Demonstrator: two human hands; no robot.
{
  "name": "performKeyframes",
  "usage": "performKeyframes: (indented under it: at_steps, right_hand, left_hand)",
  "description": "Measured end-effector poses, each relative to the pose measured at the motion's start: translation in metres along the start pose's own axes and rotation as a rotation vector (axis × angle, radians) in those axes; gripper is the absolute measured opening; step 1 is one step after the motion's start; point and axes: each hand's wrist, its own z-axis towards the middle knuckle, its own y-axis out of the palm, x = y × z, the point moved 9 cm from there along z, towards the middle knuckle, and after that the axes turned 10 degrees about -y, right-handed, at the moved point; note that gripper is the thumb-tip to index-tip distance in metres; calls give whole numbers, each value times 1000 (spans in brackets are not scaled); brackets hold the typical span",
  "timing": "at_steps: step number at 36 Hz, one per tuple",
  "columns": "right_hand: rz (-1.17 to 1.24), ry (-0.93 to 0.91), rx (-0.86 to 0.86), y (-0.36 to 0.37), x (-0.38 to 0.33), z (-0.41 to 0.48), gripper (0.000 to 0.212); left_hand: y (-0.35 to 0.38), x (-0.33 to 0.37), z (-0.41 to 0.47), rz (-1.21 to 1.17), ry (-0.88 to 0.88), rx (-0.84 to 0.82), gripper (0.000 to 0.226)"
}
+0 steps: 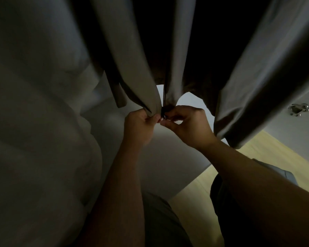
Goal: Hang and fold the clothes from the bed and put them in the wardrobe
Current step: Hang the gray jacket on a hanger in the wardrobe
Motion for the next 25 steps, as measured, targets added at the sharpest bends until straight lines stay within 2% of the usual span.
performKeyframes:
  at_steps: [9, 15, 18, 21, 25]
  right_hand:
    - [-12, 69, 49, -4, 8, -1, 17]
    - [33, 292, 83, 1, 32, -7, 21]
    - [93, 371, 110, 4, 40, -9, 21]
    - [49, 386, 94, 4, 43, -10, 17]
    - [19, 373, 101, 5, 38, -11, 20]
  left_hand:
    - [4, 8, -4, 35, 67, 2, 16]
    - [12, 14, -6, 40, 66, -46, 15]
    - [17, 9, -4, -30, -36, -119, 13]
    - [24, 2, -3, -68, -141, -177, 19]
    - [23, -9, -1, -81, -223, -149, 22]
